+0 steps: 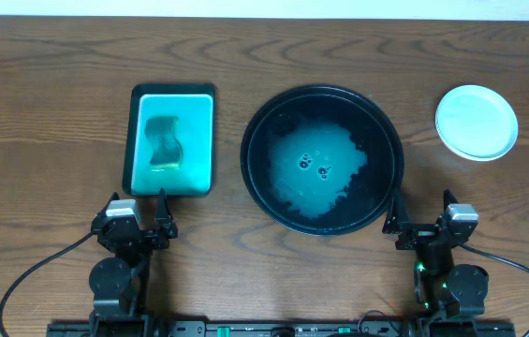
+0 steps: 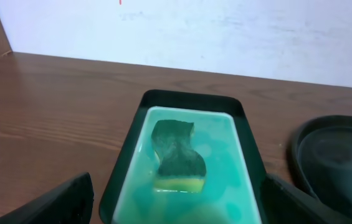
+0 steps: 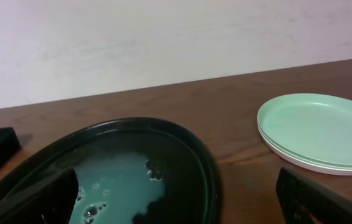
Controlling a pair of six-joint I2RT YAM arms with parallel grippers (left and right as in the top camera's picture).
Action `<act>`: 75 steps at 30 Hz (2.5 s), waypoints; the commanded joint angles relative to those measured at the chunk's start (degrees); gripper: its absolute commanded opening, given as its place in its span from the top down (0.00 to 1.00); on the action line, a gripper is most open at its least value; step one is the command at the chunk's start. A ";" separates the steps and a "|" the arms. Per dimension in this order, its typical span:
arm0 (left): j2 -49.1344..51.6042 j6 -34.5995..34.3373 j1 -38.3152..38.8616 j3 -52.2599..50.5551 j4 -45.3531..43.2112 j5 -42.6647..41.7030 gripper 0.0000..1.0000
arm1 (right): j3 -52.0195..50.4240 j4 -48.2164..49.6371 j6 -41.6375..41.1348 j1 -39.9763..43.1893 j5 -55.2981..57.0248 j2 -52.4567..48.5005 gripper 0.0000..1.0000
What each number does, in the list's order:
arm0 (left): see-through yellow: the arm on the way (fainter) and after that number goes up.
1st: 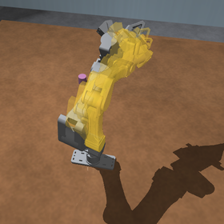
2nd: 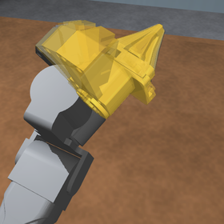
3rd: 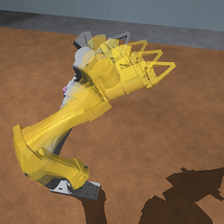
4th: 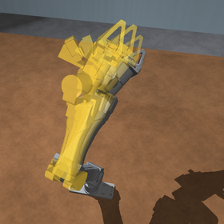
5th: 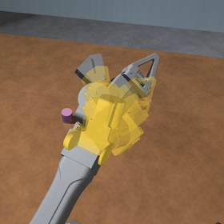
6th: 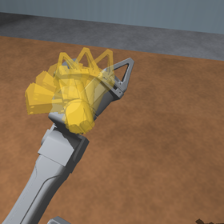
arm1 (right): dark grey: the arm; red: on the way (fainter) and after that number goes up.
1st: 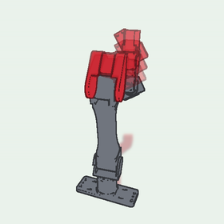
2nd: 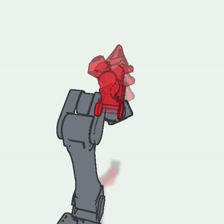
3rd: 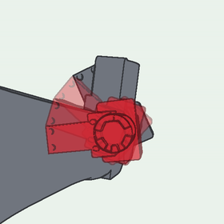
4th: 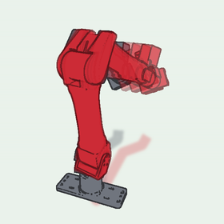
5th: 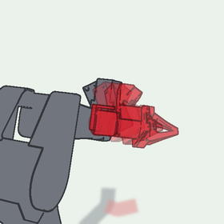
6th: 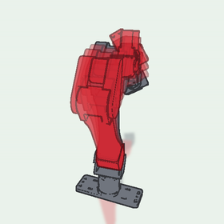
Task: Clean dirty plates on tray and stack at the side
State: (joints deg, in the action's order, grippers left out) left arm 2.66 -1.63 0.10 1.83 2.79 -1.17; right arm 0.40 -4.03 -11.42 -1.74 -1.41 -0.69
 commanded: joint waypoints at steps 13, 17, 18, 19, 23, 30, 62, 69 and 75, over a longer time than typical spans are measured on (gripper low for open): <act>-2.58 -3.15 -0.31 -1.60 1.42 0.37 0.14 | -0.09 -0.26 0.81 -0.94 0.72 0.37 0.01; -2.58 -3.08 -0.31 -1.60 1.42 0.37 0.14 | -0.09 -0.26 0.81 -0.94 0.72 0.37 0.01; -2.58 -2.91 -0.31 -1.60 1.42 0.35 0.14 | -0.09 -0.26 0.81 -0.94 0.72 0.37 0.01; -2.58 -2.91 -0.31 -1.60 1.42 0.35 0.14 | -0.09 -0.26 0.81 -0.94 0.72 0.37 0.01; -2.58 -1.03 -0.31 -1.60 1.42 0.31 0.14 | -0.09 -0.26 0.79 -0.94 0.72 0.37 0.01; -2.58 1.57 -0.31 -1.60 1.42 0.28 0.14 | -0.09 -0.26 0.81 -0.94 0.72 0.37 0.01; -2.36 0.94 -0.31 -1.60 1.25 0.31 0.14 | -0.09 -0.26 0.81 -0.94 0.72 0.37 0.01; -2.36 0.94 -0.31 -1.60 1.25 0.31 0.14 | -0.09 -0.31 3.87 -0.90 2.01 0.42 0.01; -2.36 0.94 -0.31 -1.60 1.25 0.31 0.14 | -0.09 -0.50 13.99 -0.94 1.11 0.42 0.01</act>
State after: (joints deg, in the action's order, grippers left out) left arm 0.62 -1.04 0.10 1.83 2.76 -1.17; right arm 0.40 -4.08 -4.60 -1.74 -0.62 -0.69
